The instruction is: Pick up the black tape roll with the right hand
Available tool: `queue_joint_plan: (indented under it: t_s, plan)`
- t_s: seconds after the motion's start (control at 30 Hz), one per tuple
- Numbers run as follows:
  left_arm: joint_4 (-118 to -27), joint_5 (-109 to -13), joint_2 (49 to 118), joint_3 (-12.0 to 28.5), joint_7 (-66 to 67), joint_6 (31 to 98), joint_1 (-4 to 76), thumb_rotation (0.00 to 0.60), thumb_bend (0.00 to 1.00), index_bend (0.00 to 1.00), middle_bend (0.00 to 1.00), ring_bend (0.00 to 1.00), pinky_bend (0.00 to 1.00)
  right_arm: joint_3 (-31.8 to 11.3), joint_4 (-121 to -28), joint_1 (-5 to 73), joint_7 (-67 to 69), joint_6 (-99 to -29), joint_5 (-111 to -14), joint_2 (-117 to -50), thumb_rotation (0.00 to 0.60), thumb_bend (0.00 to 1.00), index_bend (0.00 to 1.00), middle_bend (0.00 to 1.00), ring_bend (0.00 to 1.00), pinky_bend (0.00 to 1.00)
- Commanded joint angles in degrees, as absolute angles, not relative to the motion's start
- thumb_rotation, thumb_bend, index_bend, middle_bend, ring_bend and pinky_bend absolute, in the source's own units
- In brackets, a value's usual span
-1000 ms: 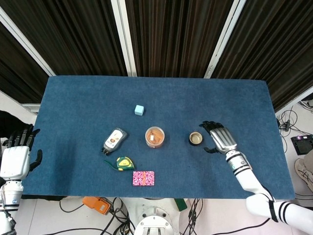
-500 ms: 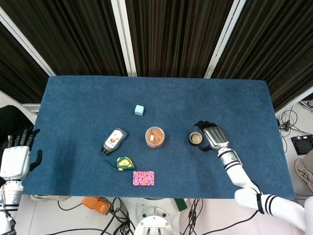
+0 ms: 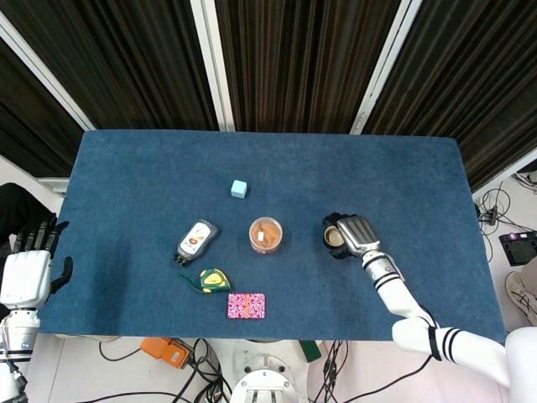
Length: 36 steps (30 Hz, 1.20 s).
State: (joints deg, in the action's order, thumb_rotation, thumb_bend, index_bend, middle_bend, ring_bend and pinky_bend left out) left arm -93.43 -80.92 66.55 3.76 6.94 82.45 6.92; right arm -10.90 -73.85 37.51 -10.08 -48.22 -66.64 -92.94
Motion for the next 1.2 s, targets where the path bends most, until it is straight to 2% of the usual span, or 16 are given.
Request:
queue_joint_plan:
  t_s: [0.03, 0.43, 0.63, 1.07, 1.2]
  plan:
    - [-93.48, -80.87, 66.54, 3.76, 6.85, 82.39, 6.92, 0.6, 0.45, 0.14, 0.04, 0.13, 0.08, -10.68, -73.84, 37.64, -10.39, -48.36, -66.62, -92.99, 0.6, 0.37, 0.41, 0.37, 0.43, 0.45]
    - [-93.69, -80.65, 66.41, 3.69, 6.63, 82.16, 6.88, 0.6, 0.45, 0.14, 0.04, 0.13, 0.08, -10.76, -73.8, 37.7, -10.79, -51.3, -67.27, -93.19, 0.6, 0.54, 0.57, 0.48, 0.58, 0.63]
    - [-93.74, -80.56, 66.37, 3.73, 6.62, 82.21, 6.85, 0.6, 0.45, 0.14, 0.04, 0.13, 0.08, -13.0, -76.75, 37.64, -8.86, -54.16, -67.98, -91.1, 0.6, 0.55, 0.57, 0.49, 0.59, 0.63]
    - [-93.48, -80.17, 66.41, 3.94, 5.95, 81.94, 6.94, 0.6, 0.45, 0.14, 0.04, 0.13, 0.08, -21.98, -87.96, 35.34, -0.94, -65.92, -70.31, -81.83, 0.6, 0.55, 0.57, 0.49, 0.59, 0.63]
    - [-93.59, -79.32, 66.35, 4.26, 5.13, 81.59, 6.94, 0.6, 0.45, 0.14, 0.04, 0.13, 0.08, -22.84, -89.41, 34.83, 1.82, -68.35, -72.54, -80.22, 0.6, 0.55, 0.57, 0.49, 0.59, 0.63]
